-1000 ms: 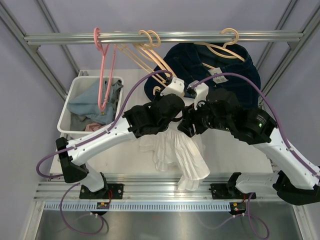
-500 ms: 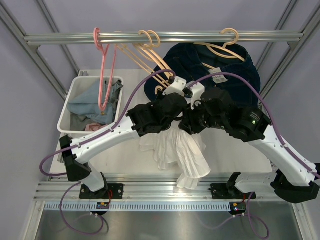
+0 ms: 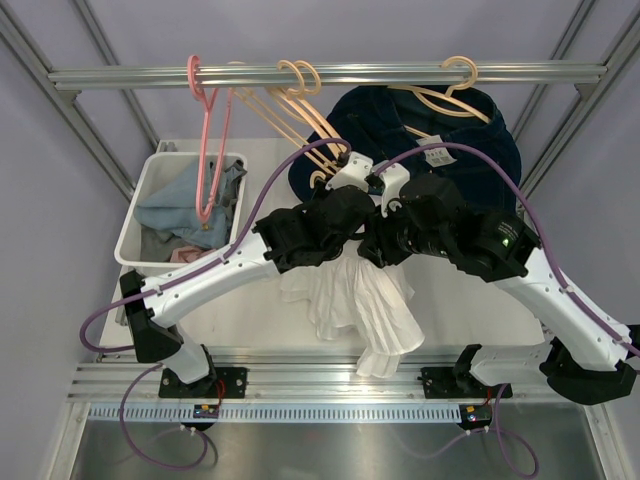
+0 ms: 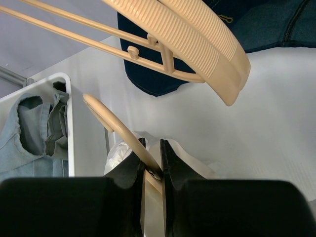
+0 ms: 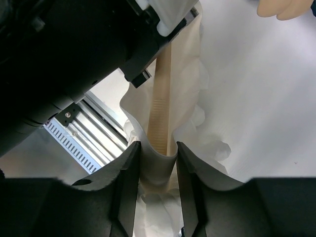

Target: Remove the skirt from the hanger

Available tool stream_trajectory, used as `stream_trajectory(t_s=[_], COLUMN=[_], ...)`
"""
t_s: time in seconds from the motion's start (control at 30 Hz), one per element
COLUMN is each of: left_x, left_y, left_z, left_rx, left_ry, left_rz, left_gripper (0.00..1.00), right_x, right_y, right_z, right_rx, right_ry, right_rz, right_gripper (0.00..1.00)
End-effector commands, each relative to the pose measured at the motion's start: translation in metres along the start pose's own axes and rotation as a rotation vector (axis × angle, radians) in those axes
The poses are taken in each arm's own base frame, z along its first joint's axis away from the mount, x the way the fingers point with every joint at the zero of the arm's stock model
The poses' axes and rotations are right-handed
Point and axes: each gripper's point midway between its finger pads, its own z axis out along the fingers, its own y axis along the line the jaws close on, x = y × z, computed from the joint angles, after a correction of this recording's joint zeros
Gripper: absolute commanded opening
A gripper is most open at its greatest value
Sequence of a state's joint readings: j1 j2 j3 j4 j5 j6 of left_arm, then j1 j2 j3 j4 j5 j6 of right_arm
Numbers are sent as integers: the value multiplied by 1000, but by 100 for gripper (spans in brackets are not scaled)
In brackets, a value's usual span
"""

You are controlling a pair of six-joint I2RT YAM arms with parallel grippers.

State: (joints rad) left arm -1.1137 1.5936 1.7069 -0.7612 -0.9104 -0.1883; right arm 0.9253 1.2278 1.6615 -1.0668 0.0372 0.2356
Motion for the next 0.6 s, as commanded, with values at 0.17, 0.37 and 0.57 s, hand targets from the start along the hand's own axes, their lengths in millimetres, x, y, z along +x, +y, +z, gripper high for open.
stream_trajectory(t_s=[0.17, 0.37, 0.57], left_x=[-12, -10, -9], left_y=[-8, -10, -12], left_z=[-3, -1, 0], left_rx=[19, 20, 25], left_ry=[-35, -32, -30], left_rz=[-48, -43, -48], left_gripper=[0, 0, 0], right_x=[-34, -40, -50], right_y=[23, 30, 29], right_z=[-2, -11, -20], right_rx=[-106, -147, -139], right_ry=[-118, -158, -214], right_rz=[-34, -27, -13], right_gripper=[50, 55, 54])
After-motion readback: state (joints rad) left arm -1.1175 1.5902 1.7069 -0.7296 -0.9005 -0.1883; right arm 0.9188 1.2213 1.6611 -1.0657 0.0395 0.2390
